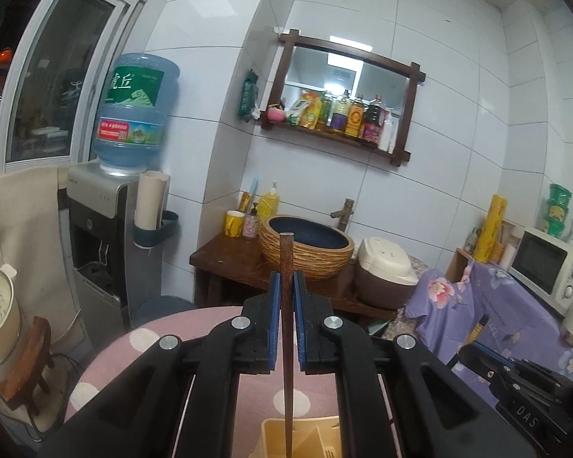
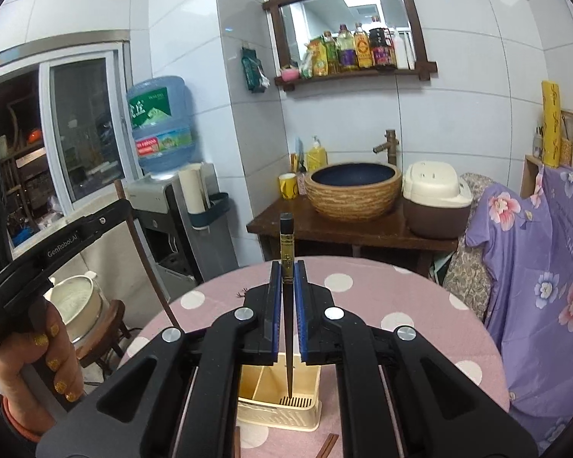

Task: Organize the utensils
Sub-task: 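Lower the chopstick into the holder and open the right gripper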

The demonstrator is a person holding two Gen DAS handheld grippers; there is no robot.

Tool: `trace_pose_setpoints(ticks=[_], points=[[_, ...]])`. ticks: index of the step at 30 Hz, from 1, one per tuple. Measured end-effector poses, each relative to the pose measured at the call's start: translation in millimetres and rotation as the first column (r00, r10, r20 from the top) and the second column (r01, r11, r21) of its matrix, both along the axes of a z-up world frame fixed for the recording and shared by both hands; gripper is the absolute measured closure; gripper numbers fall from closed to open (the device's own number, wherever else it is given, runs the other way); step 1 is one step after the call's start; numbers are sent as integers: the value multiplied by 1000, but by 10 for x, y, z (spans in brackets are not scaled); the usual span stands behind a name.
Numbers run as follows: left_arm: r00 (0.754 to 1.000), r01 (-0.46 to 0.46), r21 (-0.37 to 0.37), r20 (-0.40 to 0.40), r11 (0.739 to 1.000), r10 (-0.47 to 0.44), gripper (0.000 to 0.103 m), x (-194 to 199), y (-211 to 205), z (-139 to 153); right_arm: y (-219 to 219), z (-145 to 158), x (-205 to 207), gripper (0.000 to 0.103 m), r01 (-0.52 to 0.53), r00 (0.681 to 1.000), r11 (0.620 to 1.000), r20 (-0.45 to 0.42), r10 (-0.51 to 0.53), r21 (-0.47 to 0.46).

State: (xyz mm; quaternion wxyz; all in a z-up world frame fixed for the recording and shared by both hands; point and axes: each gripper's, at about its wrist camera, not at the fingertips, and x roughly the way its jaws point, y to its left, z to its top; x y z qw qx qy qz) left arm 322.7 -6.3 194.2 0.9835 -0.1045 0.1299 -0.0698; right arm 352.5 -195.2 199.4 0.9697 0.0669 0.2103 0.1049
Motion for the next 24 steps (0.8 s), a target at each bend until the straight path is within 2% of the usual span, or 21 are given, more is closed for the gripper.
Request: trace_pose_setpoints(ticks=[6,12,24], points=[[999,1,16,-46,1000,0,95,87,-68,-345,20,-365,127,95,-3,998,1000,-66,3,-7],[994,19,22,-110,1000,-16,95,172,-110,-638,-12,-602,186,95,-8,993,1000,-120,10,14],[978,31,3,-207,1000,-30,95,277,-98,-950,-51,-679,162,95,0,995,999,-100,4,38]])
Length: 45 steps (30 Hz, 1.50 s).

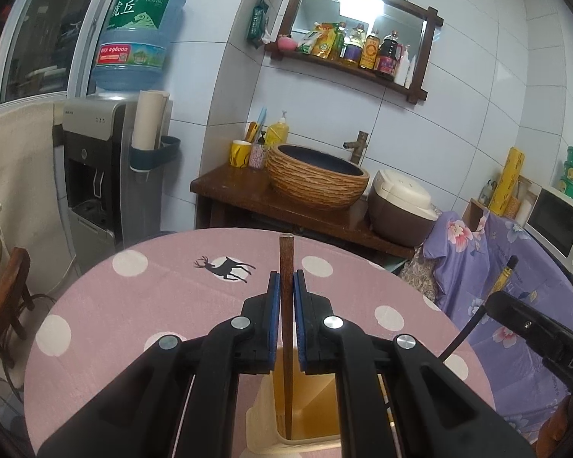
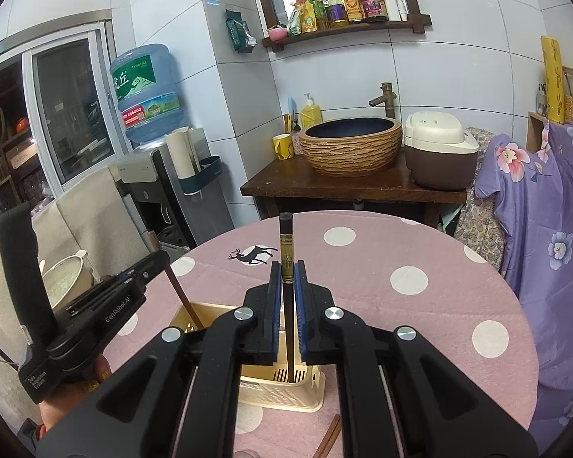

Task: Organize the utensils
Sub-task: 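Lower the chopstick into the holder and open the right gripper, then move the right tool down and grasp a metal spoon by its bowl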

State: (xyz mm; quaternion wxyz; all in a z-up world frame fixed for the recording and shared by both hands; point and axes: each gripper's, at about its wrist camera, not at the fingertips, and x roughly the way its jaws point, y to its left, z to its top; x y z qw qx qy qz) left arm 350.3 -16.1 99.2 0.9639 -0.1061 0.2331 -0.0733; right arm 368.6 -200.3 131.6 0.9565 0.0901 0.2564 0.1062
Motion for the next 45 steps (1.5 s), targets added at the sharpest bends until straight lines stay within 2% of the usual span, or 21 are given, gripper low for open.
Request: trace_pose_setpoints(ticks=[2,3,4,6,8,12,14,18,20,23,30,34,38,41,45], points=[[1000,11,8,7,1000,-11,95,-30,-12,2,-6,-22,-12,93,-1,1000,1000,0,1,0],[1000,17,9,5,1000,-17,95,-39,-27,-3,-5,-33,-22,88,-1,1000,1000,-1,1,2],[1000,25,7,0,1000,-25,94,-52,-28,-3,-10,-45,-34,75,2,1000,1000,0,-2,6],[999,39,4,-4,999,-39,85,-96,-26,-4,-38,-61,-68,55,12,1000,1000,10,-12,20],[999,44,-7,5,999,-44,60,-165,-12,-1,-44,-74,-122,54,23,999,1000,26,-23,5],[999,51,-12,19,999,-51,46,-362,27,22,-79,-88,-282,53,26,998,1000,59,-26,-4],[998,61,-5,13,998,-61,33,-455,39,26,-107,-104,-371,50,30,997,1000,71,-29,-6],[997,74,11,7,997,-74,22,-717,80,-27,-132,-212,-582,42,36,997,999,68,-33,-40],[996,86,18,-5,996,-86,18,-831,94,-91,-142,-297,-685,42,30,998,998,56,-27,-53],[993,108,34,-45,994,-106,16,-984,127,-227,-165,-430,-833,41,20,999,997,37,-17,-72],[990,65,95,-128,993,-53,16,-1277,290,-633,-241,-893,-1123,38,35,998,994,-51,-40,-106],[981,77,87,-185,993,-60,29,-1396,326,-840,-248,-1179,-1209,38,32,991,994,-124,-45,-102],[967,107,71,-239,992,-87,42,-1490,305,-1019,-215,-1384,-1323,38,19,987,996,-160,-34,-92],[955,150,74,-268,986,-125,48,-1555,198,-1114,-208,-1499,-1377,38,18,982,996,-184,-33,-82],[948,181,81,-281,980,-152,52,-1616,124,-1187,-119,-1568,-1448,41,-18,982,996,-191,0,-92]])
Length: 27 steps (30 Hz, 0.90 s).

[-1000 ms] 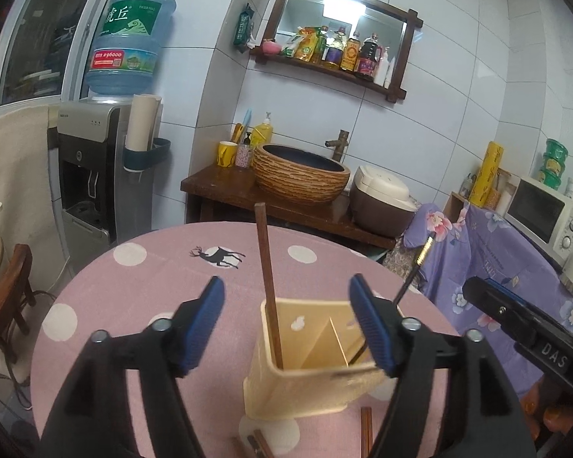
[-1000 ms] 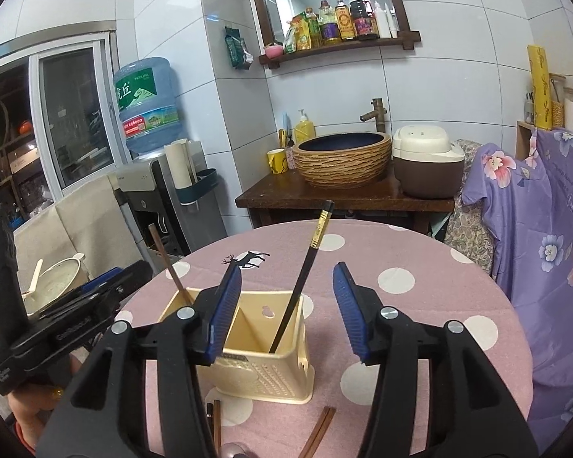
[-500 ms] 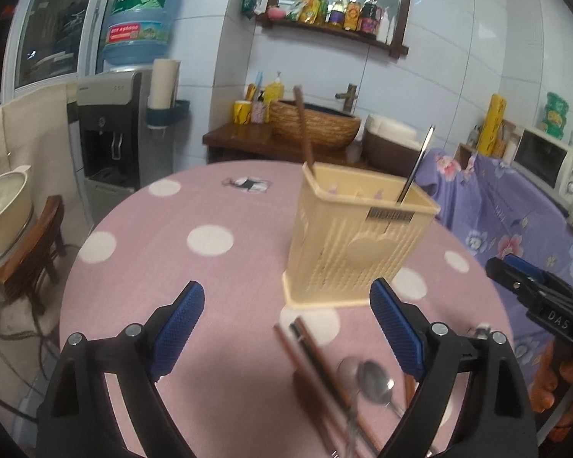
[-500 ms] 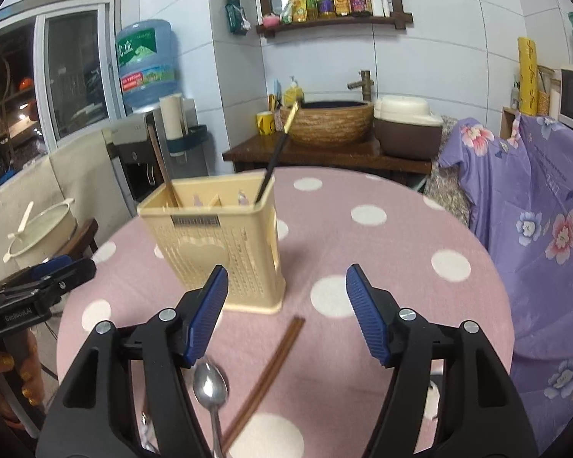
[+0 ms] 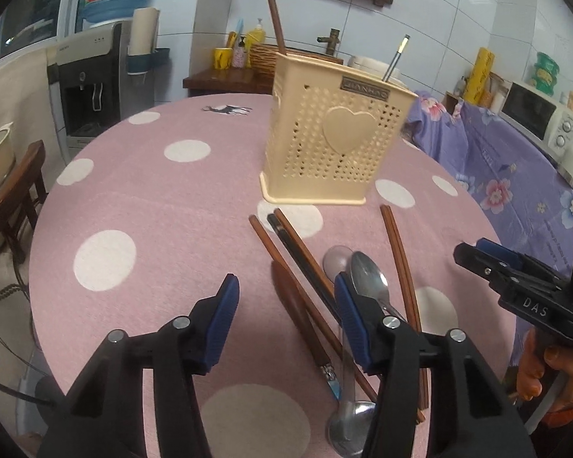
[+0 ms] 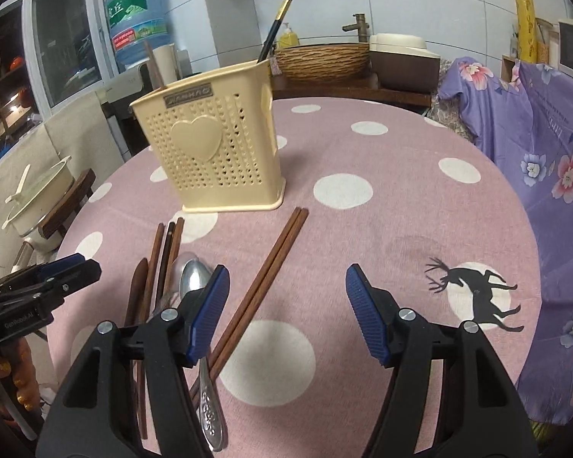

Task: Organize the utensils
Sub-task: 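Move the right tool down and grasp a metal spoon by its bowl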

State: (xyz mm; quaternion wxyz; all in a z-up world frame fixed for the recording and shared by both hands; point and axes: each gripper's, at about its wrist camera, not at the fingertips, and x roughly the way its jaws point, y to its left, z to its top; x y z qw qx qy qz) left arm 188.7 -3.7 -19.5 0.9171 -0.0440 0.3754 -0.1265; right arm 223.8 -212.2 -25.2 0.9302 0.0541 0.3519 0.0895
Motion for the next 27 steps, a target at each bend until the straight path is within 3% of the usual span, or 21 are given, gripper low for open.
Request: trace_pose_setpoints(ticks=[6,12,22,27], points=[[999,-49,-21,-9,999,49,53,-33,111,-34,381,-25,-39,45,-185,983,982,-5,185,-37],[998,-70,-21,-6,997,70,53,-96,199,-24,726,-250,79,49,-297,953,948,-88,289,-115],[997,-80,-39,-22,996,79,53,-102,271,-72,865,-407,336,63,-357,928,919,-172,330,-168],[997,-79,-44,-27,996,78,53,-100,284,-81,877,-418,387,64,-367,923,917,-180,339,-158]])
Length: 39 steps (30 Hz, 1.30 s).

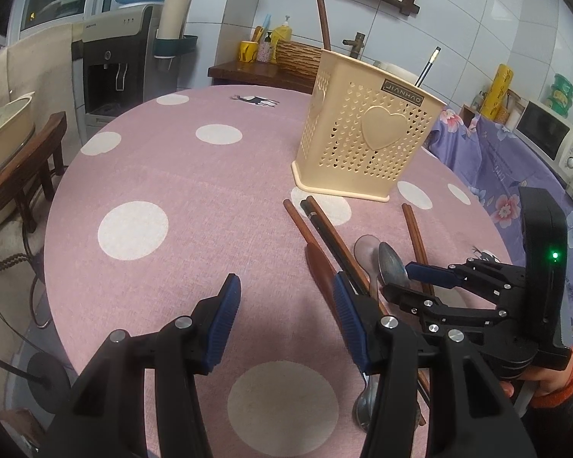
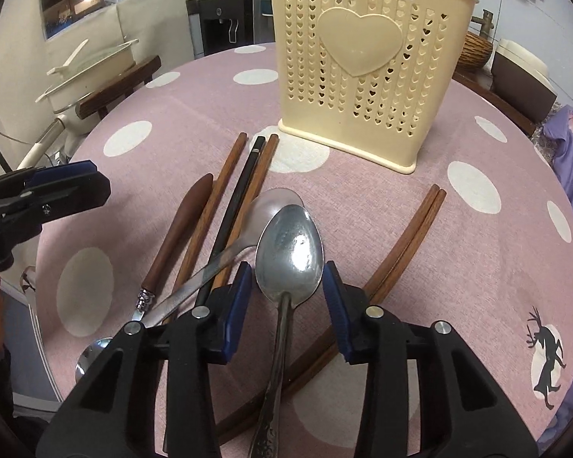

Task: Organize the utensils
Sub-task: 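Move the right tool down and grasp a metal spoon by its bowl, then lift the spoon with the right gripper toward the cream holder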

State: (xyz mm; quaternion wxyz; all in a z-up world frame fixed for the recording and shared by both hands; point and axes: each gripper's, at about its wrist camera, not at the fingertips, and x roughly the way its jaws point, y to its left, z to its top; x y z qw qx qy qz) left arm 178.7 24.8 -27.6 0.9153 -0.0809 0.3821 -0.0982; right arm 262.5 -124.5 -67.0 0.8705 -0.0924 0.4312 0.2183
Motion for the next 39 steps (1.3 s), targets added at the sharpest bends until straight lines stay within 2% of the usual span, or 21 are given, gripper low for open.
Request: trace_pose_setpoints(ticks=[16,20,26,31,36,39], points=[[1000,7,-3,-17,1000,-7,53,6,-43,-40,12,1,91,65,20,1000,1000,-6,-20,13],[999,34,9,-19,999,-33,53,30,-114,-49,-112,49,74,65,53,999,995,-18,-51,88],[993,119,45,-18,992,-118,53,126,-355,-37,-439,319,-60,65,139,989,974,16,-145,179],[977,215,115,-25,970,-214,53,281,-647,-37,-667,517,-234,65,193,977,956,50,-208,219],[942,335,194,-58,922,-330,53,477,-953,-92,-820,618,-349,65,224,967,940,64,-247,257],[927,374,219,-79,901,-366,53,591,-1061,-129,-854,645,-398,65,230,965,936,65,-255,268]])
